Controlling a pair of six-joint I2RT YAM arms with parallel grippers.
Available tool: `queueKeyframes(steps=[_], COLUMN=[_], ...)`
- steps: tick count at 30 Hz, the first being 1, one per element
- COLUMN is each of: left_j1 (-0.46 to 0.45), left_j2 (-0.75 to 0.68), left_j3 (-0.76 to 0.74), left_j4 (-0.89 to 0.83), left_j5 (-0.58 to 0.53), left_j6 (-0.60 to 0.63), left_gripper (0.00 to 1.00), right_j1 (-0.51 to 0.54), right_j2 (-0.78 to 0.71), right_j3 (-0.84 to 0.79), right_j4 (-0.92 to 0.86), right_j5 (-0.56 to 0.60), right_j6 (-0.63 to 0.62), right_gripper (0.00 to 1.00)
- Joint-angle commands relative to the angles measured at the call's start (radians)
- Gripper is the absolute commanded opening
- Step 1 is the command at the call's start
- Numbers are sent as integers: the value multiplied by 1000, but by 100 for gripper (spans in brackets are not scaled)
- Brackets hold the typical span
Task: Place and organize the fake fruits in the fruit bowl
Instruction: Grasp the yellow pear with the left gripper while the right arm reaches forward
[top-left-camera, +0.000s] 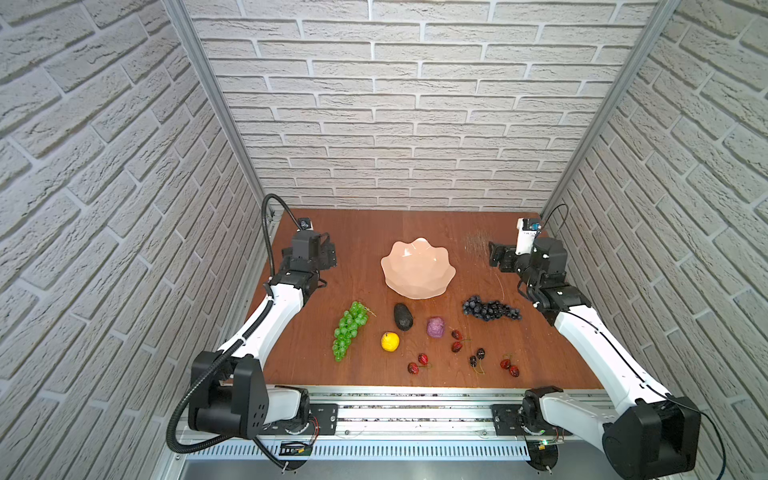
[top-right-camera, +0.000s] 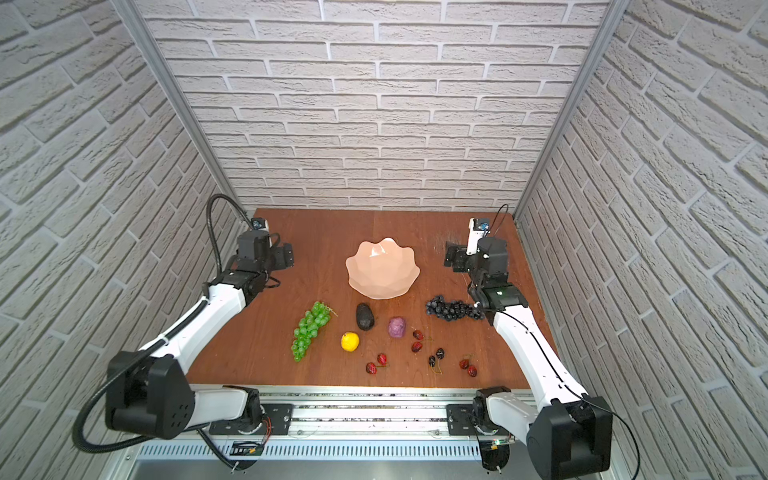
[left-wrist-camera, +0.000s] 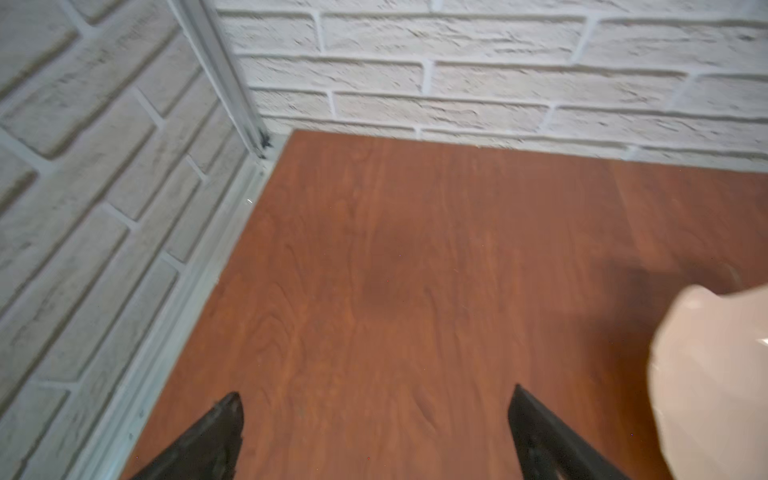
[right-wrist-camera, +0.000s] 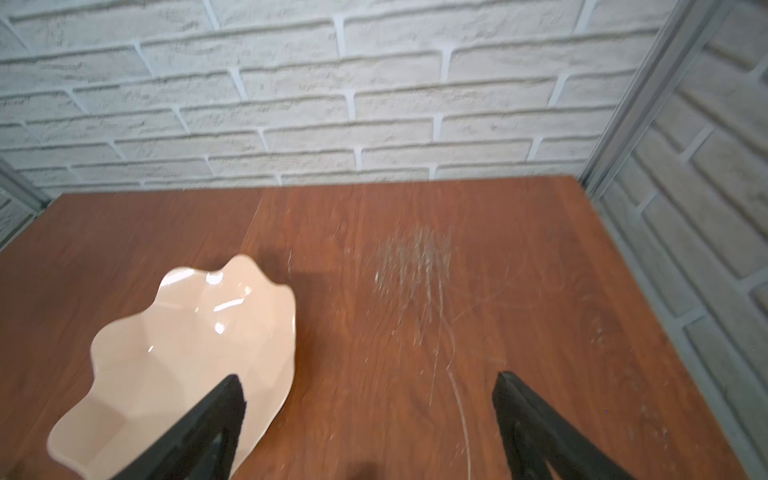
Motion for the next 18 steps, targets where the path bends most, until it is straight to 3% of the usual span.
queueKeyframes(steps=[1, 5, 11, 18], left_j1=[-103, -271, -521, -632], left_j2=[-23, -7, 72, 188], left_j3=[36, 45, 53, 63], left_j4=[-302, -402, -464, -501], left_j5=[97, 240, 298, 339], left_j6=[-134, -224, -309, -375], left_gripper=[98, 90, 89, 87], right_j1=[92, 201, 261, 293], right_j2=[15, 50, 76, 114], right_j3=[44, 64, 41, 29], right_j4=[-181, -237, -205, -168], right_j5=[-48, -67, -120, -128], right_j6=[35, 36, 71, 82], right_gripper=[94, 92, 91, 91])
